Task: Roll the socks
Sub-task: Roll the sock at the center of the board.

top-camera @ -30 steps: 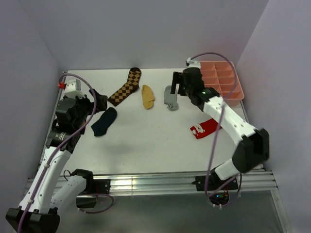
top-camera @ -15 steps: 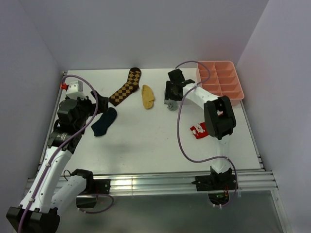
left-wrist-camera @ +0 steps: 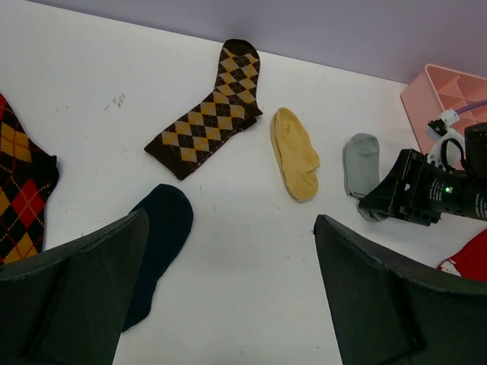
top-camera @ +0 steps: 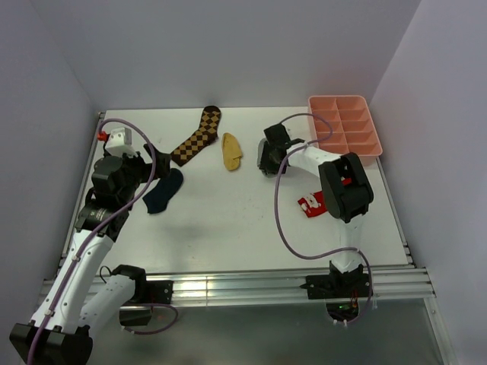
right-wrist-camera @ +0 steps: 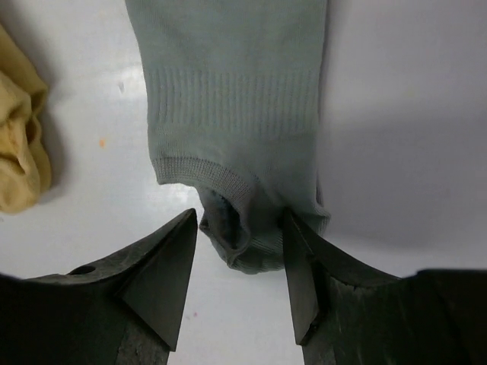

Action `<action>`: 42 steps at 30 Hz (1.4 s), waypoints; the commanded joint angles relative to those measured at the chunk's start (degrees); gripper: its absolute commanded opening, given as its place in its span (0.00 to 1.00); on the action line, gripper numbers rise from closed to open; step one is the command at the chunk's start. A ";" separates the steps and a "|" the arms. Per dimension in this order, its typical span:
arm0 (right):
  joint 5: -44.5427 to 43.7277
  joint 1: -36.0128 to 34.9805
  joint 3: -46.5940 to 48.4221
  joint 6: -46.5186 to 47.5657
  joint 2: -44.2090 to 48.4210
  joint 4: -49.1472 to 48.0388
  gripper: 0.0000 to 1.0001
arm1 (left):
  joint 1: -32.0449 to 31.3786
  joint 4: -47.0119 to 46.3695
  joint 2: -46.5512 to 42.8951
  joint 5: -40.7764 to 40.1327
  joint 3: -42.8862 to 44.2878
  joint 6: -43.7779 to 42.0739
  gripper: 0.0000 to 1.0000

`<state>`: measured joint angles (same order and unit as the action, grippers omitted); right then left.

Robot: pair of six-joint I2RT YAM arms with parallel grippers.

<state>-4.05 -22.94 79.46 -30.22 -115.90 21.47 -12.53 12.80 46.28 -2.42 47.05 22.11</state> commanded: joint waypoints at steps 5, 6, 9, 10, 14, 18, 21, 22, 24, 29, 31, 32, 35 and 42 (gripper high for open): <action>-2.97 -8.16 -8.62 -10.82 6.73 2.87 0.59 | -0.38 -2.43 -1.63 -0.22 -0.55 -0.22 0.96; -3.41 -9.13 -8.88 -12.57 7.26 3.57 0.60 | -0.38 -2.43 -1.63 -0.13 -0.55 -0.05 0.96; -3.77 -13.17 -9.85 -15.38 9.81 3.66 0.65 | -0.47 -2.43 -1.90 -0.13 -0.55 0.04 0.96; -3.85 -14.14 -9.42 -15.92 10.51 3.84 0.65 | -0.56 -2.43 -2.07 -0.13 -0.55 0.04 0.96; -1.92 -18.36 -6.00 -15.49 10.52 4.54 0.70 | -0.56 -2.60 -2.42 0.04 -0.82 0.13 0.96; -2.10 -21.88 0.51 -9.97 9.72 8.66 0.70 | -0.56 -2.34 -2.43 0.13 -0.73 0.39 0.97; -4.02 -21.89 2.62 -3.39 11.65 8.67 0.69 | -0.56 -1.73 -2.07 0.22 -0.38 0.65 0.97; -4.99 -21.54 3.24 -1.10 12.09 8.67 0.67 | -0.56 -1.64 -1.64 0.30 -0.29 0.66 0.96; -5.87 -20.84 2.98 5.31 13.06 7.80 0.67 | -0.65 -1.11 -1.20 0.66 -0.20 0.74 0.97; -5.09 -14.70 1.22 14.91 12.28 6.21 0.57 | -0.65 -1.02 0.03 1.89 0.15 0.66 0.97; -3.77 -13.02 1.48 18.52 10.88 5.16 0.56 | -0.65 -1.11 0.56 1.89 0.06 0.57 0.97; -3.51 -12.05 2.01 19.75 10.08 5.16 0.56 | -0.82 -1.02 0.65 1.89 0.15 0.48 0.97; -3.77 -11.60 3.07 25.28 7.27 3.76 0.56 | -1.26 -0.67 1.62 2.94 0.24 -0.05 0.97; -2.54 -9.93 4.13 27.49 2.61 -0.20 0.55 | -1.97 -0.58 2.85 4.09 0.33 -0.49 0.97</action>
<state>-7.01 -33.32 81.23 -6.11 -112.51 24.77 -14.06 13.23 48.80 0.19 46.57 22.15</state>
